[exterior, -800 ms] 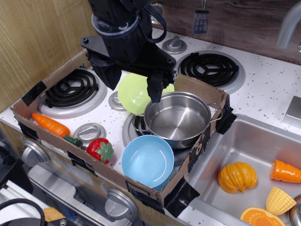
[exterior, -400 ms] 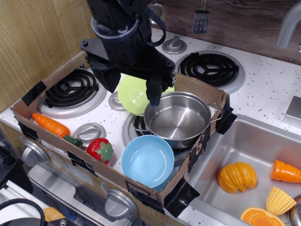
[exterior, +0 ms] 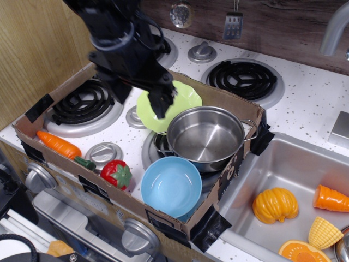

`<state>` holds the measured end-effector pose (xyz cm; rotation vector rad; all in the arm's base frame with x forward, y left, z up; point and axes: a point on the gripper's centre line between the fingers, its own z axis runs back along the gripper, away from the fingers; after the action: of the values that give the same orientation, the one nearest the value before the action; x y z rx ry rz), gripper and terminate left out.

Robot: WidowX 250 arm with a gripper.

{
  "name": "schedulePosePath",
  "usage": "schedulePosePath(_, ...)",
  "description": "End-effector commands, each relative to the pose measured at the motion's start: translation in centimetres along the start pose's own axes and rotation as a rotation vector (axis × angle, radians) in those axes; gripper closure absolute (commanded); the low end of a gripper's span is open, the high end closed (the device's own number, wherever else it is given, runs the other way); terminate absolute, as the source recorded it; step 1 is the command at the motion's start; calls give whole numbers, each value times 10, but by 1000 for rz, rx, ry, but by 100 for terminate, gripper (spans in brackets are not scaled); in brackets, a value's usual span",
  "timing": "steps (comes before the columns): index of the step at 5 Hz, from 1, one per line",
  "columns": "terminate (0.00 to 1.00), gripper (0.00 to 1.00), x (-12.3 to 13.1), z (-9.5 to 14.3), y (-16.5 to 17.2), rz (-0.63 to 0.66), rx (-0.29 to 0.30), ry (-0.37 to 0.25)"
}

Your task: Put broccoli in pot

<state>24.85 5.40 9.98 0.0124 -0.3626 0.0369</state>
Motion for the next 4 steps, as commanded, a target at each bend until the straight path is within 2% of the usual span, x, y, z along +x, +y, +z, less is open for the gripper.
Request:
schedulePosePath(1,0,0,31,-26,39,-37,-3,-55)
schedulePosePath(2,0,0,43,-42,61,-84,40,-81)
schedulePosePath(4,0,0,69,-65,102,-187,79,-105)
